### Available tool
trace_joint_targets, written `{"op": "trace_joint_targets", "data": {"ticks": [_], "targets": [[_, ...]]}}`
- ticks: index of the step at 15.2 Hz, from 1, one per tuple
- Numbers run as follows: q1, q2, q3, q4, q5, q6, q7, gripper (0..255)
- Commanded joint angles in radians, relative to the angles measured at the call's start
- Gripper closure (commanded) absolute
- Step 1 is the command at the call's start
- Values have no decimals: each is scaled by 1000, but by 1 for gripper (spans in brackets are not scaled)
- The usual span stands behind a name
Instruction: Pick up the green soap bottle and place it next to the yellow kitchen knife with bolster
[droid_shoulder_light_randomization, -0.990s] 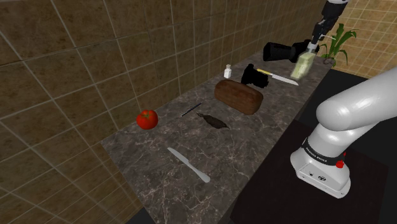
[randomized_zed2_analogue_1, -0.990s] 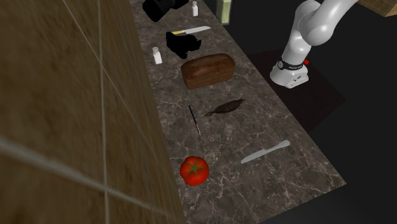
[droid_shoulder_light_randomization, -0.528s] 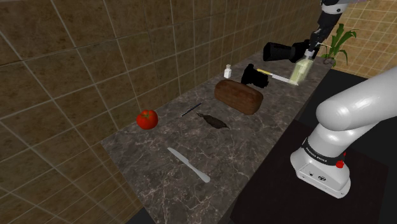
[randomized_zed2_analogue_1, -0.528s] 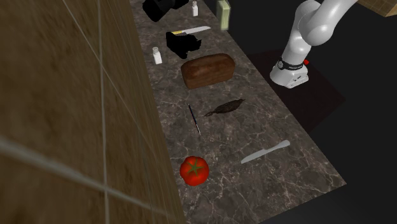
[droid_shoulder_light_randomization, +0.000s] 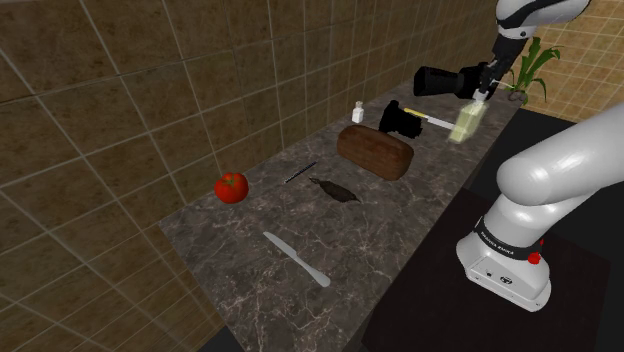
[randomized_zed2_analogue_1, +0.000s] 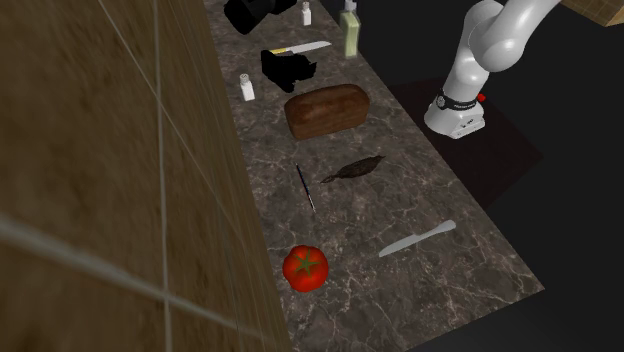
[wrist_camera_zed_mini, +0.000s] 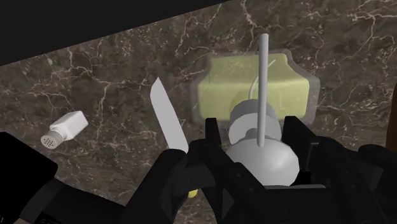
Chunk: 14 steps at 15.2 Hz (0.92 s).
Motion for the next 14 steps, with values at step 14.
{"op": "trace_joint_targets", "data": {"ticks": [14], "targets": [[0, 51, -31, -89, -7, 139, 1, 255]]}}
